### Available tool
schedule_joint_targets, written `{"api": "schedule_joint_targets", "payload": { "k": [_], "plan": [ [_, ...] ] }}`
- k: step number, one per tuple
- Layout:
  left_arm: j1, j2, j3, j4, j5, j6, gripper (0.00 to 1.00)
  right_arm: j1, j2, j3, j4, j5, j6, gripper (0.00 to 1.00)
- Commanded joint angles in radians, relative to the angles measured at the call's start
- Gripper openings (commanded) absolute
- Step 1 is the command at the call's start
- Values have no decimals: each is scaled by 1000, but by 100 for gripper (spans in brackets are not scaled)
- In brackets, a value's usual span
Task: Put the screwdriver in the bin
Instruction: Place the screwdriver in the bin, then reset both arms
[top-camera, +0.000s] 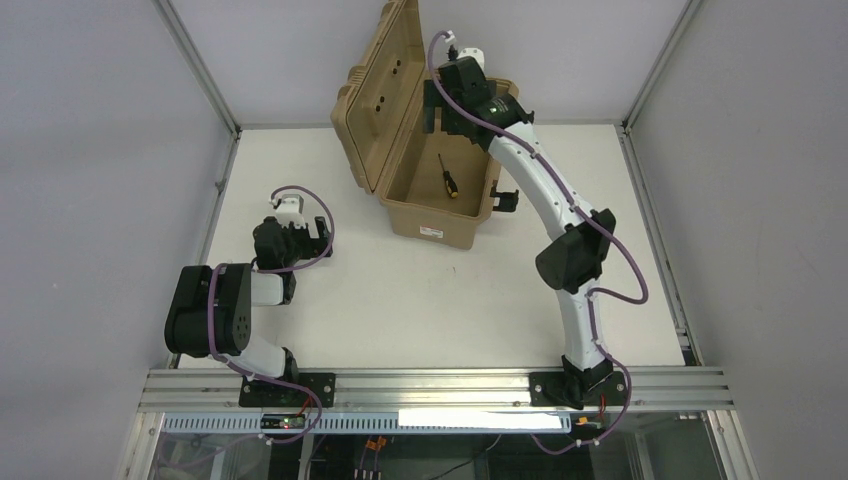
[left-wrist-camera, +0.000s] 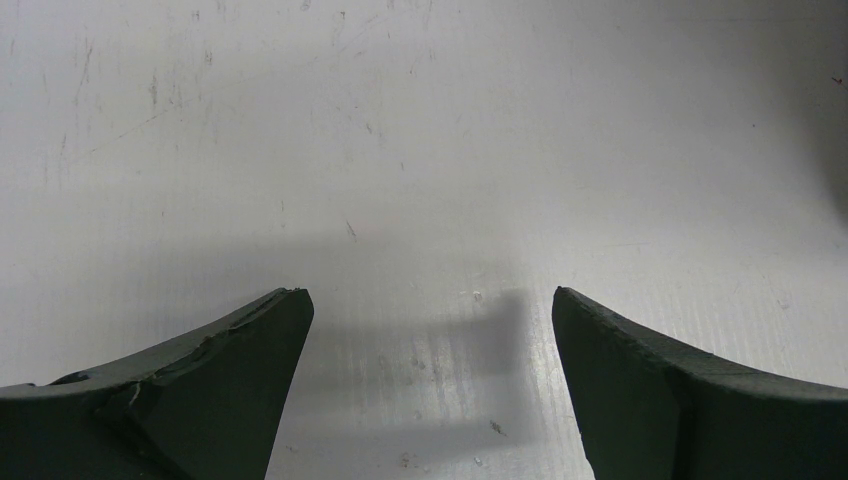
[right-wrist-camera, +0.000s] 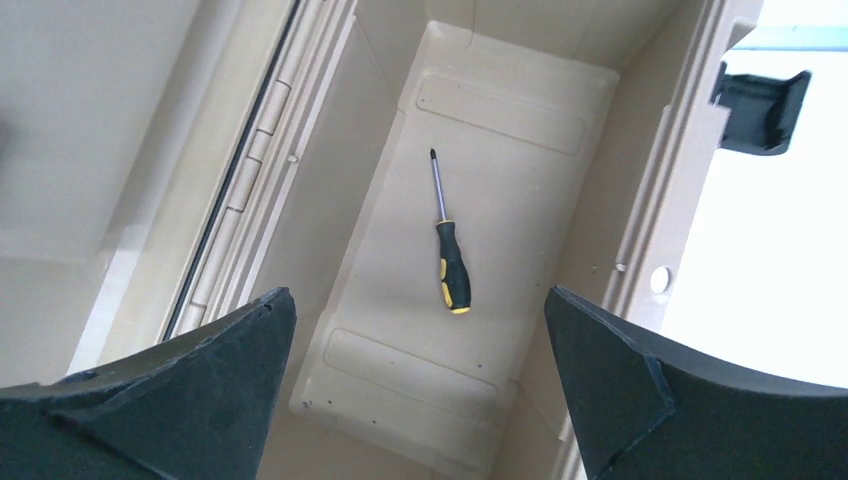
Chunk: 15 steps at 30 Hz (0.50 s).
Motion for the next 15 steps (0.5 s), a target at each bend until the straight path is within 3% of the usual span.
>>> {"api": "schedule_joint_targets", "payload": {
  "k": [1,8,15],
  "plan": [
    [-4,-20,9,30,-7,10,99,9,-115,47,-32,-15,-113,99],
    [-3,-20,9,30,-7,9,99,0,-248,-61,-32,23,-254,99],
    [-3,-20,9,30,-7,10,99,-111,-377,-169,-46,-76,-285,99]
  ]
}}
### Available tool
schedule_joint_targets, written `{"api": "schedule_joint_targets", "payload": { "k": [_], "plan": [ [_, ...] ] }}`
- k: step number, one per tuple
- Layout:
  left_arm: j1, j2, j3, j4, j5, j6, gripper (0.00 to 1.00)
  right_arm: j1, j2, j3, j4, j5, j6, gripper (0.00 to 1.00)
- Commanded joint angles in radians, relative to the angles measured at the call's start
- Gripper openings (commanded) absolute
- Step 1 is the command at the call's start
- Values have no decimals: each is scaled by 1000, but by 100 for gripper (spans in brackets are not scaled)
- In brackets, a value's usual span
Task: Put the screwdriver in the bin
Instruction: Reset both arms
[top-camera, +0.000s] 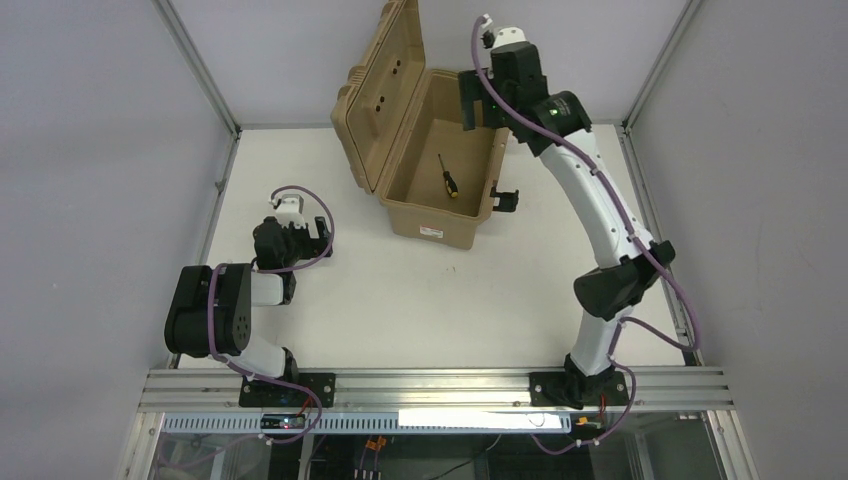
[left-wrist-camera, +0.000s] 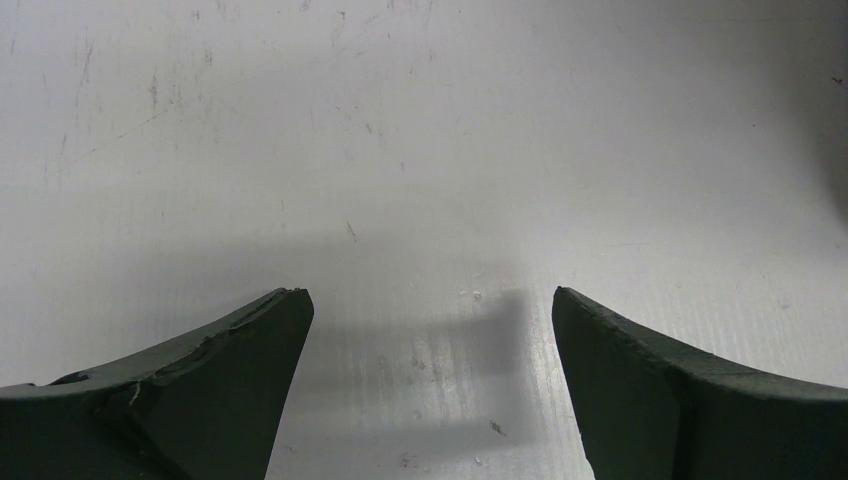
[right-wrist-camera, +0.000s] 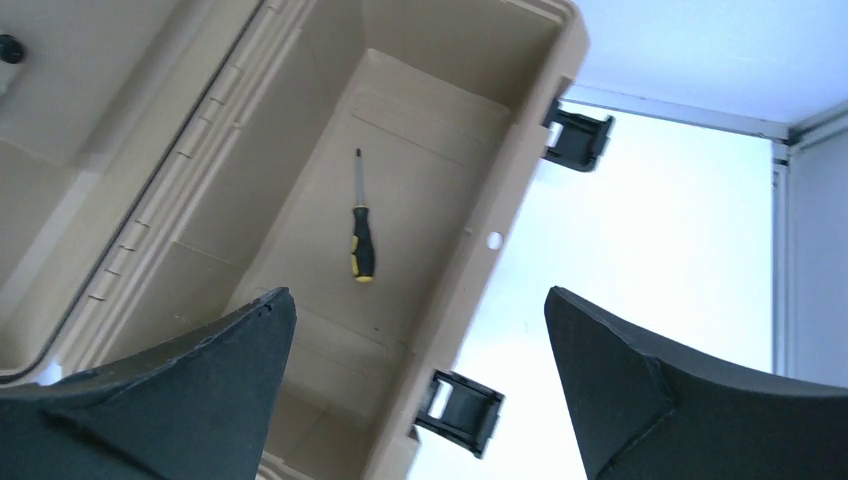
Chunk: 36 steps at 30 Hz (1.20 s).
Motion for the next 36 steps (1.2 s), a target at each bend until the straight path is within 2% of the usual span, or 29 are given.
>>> {"api": "schedule_joint_targets", "payload": {
  "k": [1,10,18,26,36],
  "plan": [
    [-3,-20,9,30,-6,10,99,-92,-110,-51,0,-75,-43,99],
    [-3,-20,9,30,-6,10,99,-331,-215,-167,22,-284,-42,99],
    [-3,-20,10,30,-6,10,99,-522,-200,-188,-2,-488,-67,99],
    [-4,-20,9,30,-6,10,99,-538,-175,-199,-1,-528,-61,99],
    [-4,-20,10,30,-6,9,99,-538,-184,-223,10,-495,-64,99]
  ]
}}
